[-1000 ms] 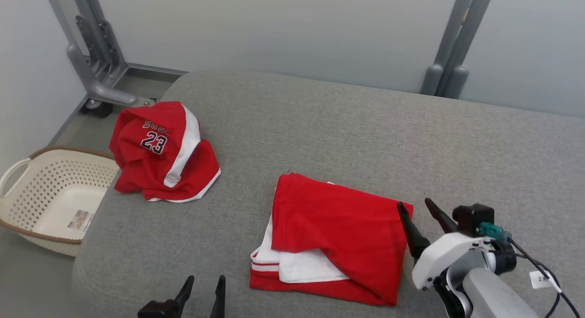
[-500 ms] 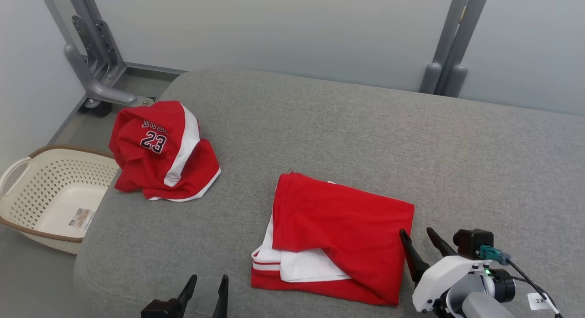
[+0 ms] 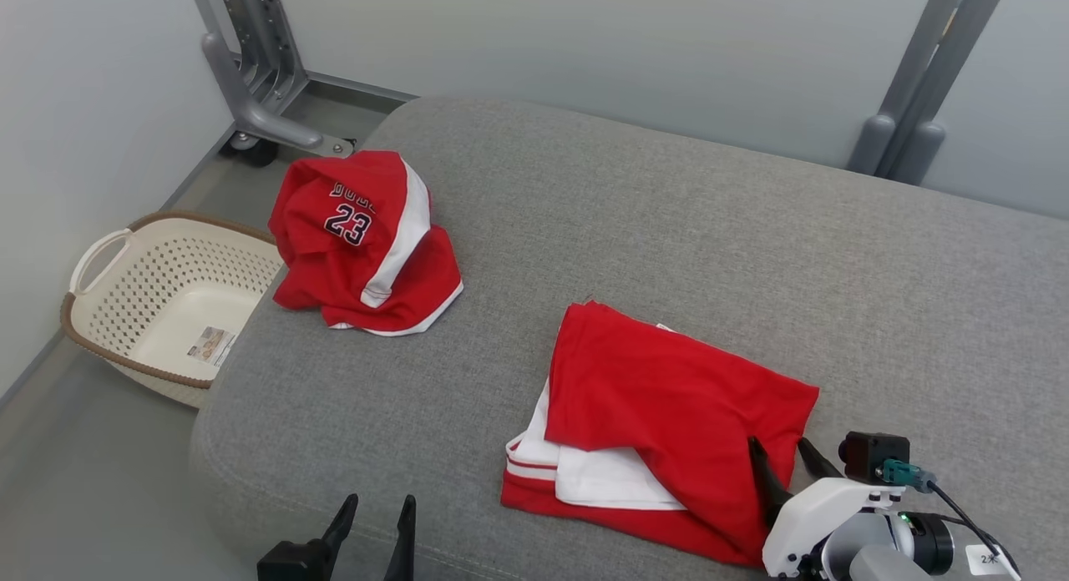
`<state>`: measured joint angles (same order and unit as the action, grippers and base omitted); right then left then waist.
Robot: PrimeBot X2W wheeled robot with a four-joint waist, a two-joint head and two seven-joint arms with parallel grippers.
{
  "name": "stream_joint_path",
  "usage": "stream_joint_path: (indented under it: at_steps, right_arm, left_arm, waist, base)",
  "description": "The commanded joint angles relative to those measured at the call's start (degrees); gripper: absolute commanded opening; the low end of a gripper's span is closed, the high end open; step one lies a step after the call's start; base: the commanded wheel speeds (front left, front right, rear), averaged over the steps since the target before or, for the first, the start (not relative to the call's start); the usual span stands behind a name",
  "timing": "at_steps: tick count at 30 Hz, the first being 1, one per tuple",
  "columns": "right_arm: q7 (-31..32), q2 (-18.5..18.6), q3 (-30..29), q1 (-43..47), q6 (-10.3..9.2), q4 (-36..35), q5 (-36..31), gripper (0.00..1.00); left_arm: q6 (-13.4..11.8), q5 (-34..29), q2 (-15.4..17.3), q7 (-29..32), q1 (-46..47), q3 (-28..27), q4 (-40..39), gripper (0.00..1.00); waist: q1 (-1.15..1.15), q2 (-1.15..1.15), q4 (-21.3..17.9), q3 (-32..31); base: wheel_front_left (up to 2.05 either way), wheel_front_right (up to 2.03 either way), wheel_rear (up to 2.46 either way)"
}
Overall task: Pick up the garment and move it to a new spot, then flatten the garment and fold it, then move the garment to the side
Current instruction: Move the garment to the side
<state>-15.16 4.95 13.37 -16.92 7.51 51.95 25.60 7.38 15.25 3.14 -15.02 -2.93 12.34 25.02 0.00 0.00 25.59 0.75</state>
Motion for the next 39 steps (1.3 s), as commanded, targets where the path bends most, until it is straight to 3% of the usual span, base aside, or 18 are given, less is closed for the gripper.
stream_joint_path:
  at_steps: [1,6,7,8,10,16,21,29,39]
  right_arm:
    - [0.1,-0.2,0.2,-0.2,-0.05,0.7,-0.1,1.0]
    - [0.1,-1.3,1.6,-0.4,0.0,2.1,0.7,1.0]
    - [0.1,-1.5,1.9,-0.4,0.0,2.4,0.9,0.77]
    - [0.1,-1.6,2.4,-0.6,0.0,2.8,1.2,0.44]
    - [0.2,-1.7,3.2,-0.9,0.0,3.1,1.3,0.0]
    - [0.1,-0.8,2.5,-1.8,-0.02,0.5,-0.4,0.0]
    - [0.0,-0.3,1.3,-0.5,-0.04,-1.0,-1.8,0.0]
    - [0.0,-0.2,0.8,-1.0,-0.05,-2.6,-3.0,0.0]
    - [0.0,0.5,1.1,-2.5,-0.05,-3.2,-3.7,0.0]
  left_arm:
    - [0.2,-0.2,0.3,-0.2,0.7,-0.1,-0.2,1.0]
    - [0.2,-0.5,0.3,-0.2,0.6,0.0,-0.3,1.0]
    - [0.2,-0.6,0.3,-0.2,0.6,0.0,-0.3,1.0]
    - [0.2,-0.6,0.3,-0.2,0.6,-0.1,-0.4,1.0]
    - [0.2,0.1,0.3,-0.2,0.5,-0.1,-0.8,1.0]
    - [0.2,-0.8,1.0,-0.2,-0.3,-0.5,-1.9,1.0]
    - [0.2,-2.0,1.2,-0.2,-1.2,-0.3,-3.2,1.0]
    - [0.2,-3.4,0.9,-0.2,-1.1,-0.7,-6.2,1.0]
    - [0.2,-5.0,0.3,-0.2,1.6,-1.0,-10.5,1.0]
  waist:
    - [0.0,0.0,1.1,0.6]
    - [0.0,0.0,1.8,0.5]
    - [0.0,0.0,1.9,0.5]
    - [0.0,0.0,2.0,0.4]
    - [0.0,0.0,2.0,0.4]
    - [0.0,0.0,0.3,-0.4]
    - [0.0,0.0,-3.7,-2.1]
    - [0.0,0.0,-13.7,-2.2]
    - [0.0,0.0,-31.4,0.1]
  base:
    - [0.0,0.0,0.0]
    - [0.0,0.0,0.0]
    - [0.0,0.0,0.0]
    - [0.0,0.0,0.0]
    - [0.0,0.0,0.0]
    - [0.0,0.0,0.0]
    - [0.0,0.0,0.0]
    - [0.0,0.0,0.0]
    - [0.0,0.0,0.0]
